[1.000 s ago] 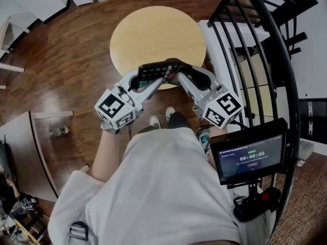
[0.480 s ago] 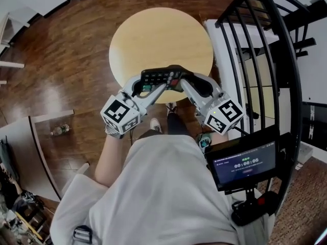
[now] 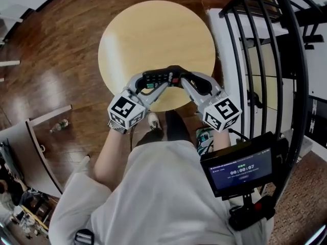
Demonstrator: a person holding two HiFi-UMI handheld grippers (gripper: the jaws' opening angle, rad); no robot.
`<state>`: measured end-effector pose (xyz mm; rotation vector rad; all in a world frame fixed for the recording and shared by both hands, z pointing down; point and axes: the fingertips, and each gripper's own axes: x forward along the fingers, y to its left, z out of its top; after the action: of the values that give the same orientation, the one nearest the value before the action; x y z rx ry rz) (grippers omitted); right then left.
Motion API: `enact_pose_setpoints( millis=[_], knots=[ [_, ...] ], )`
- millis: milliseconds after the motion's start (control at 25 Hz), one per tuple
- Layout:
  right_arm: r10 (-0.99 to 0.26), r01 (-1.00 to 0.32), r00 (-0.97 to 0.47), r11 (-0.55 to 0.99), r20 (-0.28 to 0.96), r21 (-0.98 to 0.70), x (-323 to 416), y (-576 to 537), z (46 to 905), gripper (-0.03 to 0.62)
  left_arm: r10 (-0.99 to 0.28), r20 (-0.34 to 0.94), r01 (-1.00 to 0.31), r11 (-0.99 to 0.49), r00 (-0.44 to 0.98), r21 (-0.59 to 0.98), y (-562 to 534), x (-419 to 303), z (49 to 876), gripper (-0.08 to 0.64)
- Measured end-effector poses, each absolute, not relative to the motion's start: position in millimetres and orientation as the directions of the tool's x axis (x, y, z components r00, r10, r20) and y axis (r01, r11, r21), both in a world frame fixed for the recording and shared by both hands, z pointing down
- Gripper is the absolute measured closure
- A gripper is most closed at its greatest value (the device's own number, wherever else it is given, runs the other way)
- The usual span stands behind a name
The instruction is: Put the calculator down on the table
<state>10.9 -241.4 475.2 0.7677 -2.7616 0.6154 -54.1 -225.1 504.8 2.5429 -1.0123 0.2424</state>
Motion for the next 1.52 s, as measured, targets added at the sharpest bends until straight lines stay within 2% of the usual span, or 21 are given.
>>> enact_pose_setpoints(
  millis=[320,600,960,1160,1520],
  knots=[
    [-0.409,-0.549,-0.822,0.753,0.396,-0.363,16,-258,548,0.508,-0.62,0.371,-0.721,-0.56,0.691,0.408,-235,-48,579,0.364],
    [-0.389,-0.553,-0.816,0.739,0.427,-0.384,27,-266,620,0.508,-0.616,0.441,-0.758,-0.532,0.653,0.378,-242,-38,648,0.356],
    [-0.367,-0.596,-0.763,0.718,0.533,-0.358,40,-264,558,0.503,-0.587,0.467,-0.75,-0.508,0.661,0.424,-239,-23,586,0.355],
    [-0.355,-0.576,-0.772,0.742,0.527,-0.343,33,-268,560,0.5,-0.595,0.457,-0.749,-0.49,0.661,0.446,-241,-29,591,0.348],
    [-0.386,-0.594,-0.767,0.728,0.512,-0.341,26,-275,558,0.5,-0.64,0.477,-0.797,-0.442,0.602,0.412,-251,-44,592,0.283]
  ],
)
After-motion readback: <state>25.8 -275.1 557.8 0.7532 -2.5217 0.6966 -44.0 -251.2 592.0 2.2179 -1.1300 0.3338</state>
